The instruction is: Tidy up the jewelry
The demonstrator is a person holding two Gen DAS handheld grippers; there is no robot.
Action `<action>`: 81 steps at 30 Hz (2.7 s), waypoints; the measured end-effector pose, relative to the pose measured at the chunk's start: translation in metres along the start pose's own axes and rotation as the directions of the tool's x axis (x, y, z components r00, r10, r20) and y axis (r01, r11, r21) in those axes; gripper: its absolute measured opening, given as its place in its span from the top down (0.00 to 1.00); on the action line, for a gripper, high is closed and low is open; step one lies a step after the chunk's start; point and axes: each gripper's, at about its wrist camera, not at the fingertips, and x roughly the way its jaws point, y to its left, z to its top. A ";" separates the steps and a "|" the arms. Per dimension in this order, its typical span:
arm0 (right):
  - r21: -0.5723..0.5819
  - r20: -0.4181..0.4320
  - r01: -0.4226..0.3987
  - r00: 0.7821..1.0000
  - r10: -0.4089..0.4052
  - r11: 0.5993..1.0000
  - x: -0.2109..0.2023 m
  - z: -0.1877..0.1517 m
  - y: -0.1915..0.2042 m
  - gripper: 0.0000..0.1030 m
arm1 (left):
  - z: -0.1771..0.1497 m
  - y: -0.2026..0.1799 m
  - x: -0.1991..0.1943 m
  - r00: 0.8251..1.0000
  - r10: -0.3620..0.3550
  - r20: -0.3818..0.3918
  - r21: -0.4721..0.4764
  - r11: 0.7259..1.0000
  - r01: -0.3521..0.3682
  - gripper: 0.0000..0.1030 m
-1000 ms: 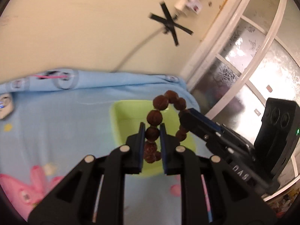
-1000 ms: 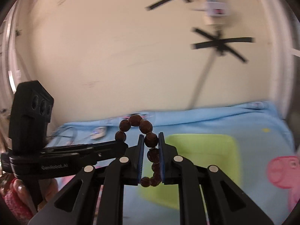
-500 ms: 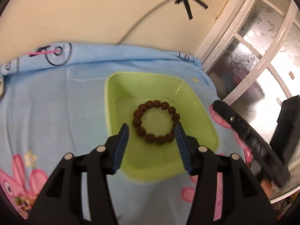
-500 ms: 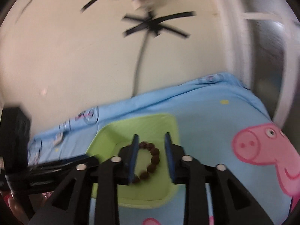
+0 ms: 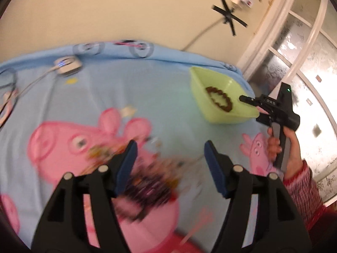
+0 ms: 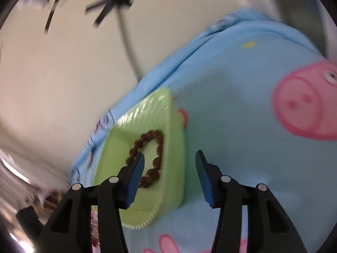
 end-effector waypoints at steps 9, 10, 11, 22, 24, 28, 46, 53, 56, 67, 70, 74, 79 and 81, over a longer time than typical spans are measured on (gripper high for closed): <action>-0.183 -0.036 0.075 0.996 -0.083 0.980 0.040 0.023 0.054 0.73 | -0.048 0.065 -0.062 0.994 0.103 0.041 -0.083 0.992 -0.099 0.39; -0.223 0.028 0.147 0.989 -0.145 0.964 0.034 0.025 0.065 0.73 | -0.049 0.069 -0.067 0.993 0.112 0.048 -0.093 0.990 -0.107 0.39; -0.239 0.097 0.210 0.977 -0.192 0.948 0.025 0.028 0.075 0.73 | -0.050 0.075 -0.073 0.991 0.120 0.058 -0.104 0.988 -0.113 0.39; -0.445 -0.141 -0.136 0.987 0.081 0.885 -0.026 -0.086 0.168 0.88 | -0.053 0.056 -0.042 0.997 0.079 -0.006 -0.016 0.997 -0.079 0.49; -0.453 -0.256 -0.176 0.965 0.061 0.874 -0.003 -0.116 0.176 0.93 | -0.054 0.047 -0.017 0.992 0.110 -0.055 0.019 0.994 -0.109 0.57; -0.477 -0.339 -0.214 0.940 0.046 0.852 0.021 -0.152 0.191 0.99 | -0.060 0.043 -0.001 0.982 0.174 -0.067 0.063 0.984 -0.170 0.81; -0.642 -0.201 -0.072 0.977 -0.078 0.763 0.001 -0.158 0.179 0.73 | -0.073 0.060 -0.070 0.988 0.154 -0.015 -0.024 0.988 -0.155 0.46; -0.710 -0.149 -0.013 0.980 -0.132 0.704 -0.002 -0.176 0.169 1.00 | -0.066 0.017 -0.043 0.994 0.095 -0.051 0.073 0.993 -0.091 0.39; -0.659 -0.091 0.024 0.990 -0.111 0.752 -0.024 -0.165 0.161 1.00 | -0.063 0.001 -0.027 0.994 0.089 -0.067 0.123 0.989 -0.080 0.39; -0.605 0.087 -0.036 0.990 0.111 0.795 -0.121 -0.113 0.189 1.00 | -0.024 -0.100 0.018 0.999 -0.031 -0.020 0.341 0.939 0.036 0.21; -0.613 0.128 -0.033 0.982 0.140 0.789 -0.139 -0.105 0.198 1.00 | -0.013 -0.130 0.038 0.998 -0.060 0.000 0.392 0.918 0.055 0.21; -0.617 0.216 0.009 0.963 0.159 0.787 -0.164 -0.090 0.206 1.00 | 0.000 -0.145 0.070 0.997 -0.076 -0.021 0.394 0.916 0.078 0.39; -0.610 0.317 0.051 0.931 0.184 0.791 -0.193 -0.061 0.207 1.00 | 0.006 -0.130 0.086 0.989 -0.112 -0.095 0.326 0.935 0.137 0.94; -0.608 0.329 0.045 0.923 0.200 0.793 -0.199 -0.049 0.207 1.00 | 0.012 -0.123 0.082 0.991 -0.106 -0.080 0.315 0.941 0.126 0.95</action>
